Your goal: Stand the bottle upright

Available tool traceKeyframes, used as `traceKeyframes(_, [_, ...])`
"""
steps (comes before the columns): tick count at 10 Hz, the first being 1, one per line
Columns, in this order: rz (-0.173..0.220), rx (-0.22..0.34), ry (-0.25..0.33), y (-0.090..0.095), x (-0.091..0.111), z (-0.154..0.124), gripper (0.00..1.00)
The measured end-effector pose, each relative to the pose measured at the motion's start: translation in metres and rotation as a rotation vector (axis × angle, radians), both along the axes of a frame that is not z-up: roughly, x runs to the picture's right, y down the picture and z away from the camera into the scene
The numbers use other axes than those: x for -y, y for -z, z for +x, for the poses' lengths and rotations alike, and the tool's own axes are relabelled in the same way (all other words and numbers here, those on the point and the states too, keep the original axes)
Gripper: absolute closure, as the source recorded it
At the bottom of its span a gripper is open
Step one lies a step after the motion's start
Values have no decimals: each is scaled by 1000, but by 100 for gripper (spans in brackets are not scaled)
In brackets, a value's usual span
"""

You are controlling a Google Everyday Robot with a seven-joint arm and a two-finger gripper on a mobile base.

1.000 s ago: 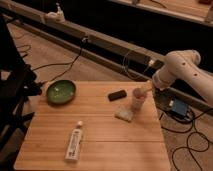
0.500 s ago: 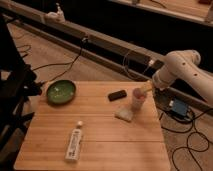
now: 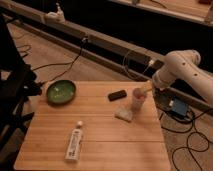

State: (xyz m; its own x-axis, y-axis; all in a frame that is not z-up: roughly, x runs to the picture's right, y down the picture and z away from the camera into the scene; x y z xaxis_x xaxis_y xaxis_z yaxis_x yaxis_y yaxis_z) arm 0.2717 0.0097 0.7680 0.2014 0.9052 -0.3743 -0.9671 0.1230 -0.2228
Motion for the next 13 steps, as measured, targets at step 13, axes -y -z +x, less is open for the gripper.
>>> traceKeyframes(13, [34, 310, 203, 68, -17, -237, 26])
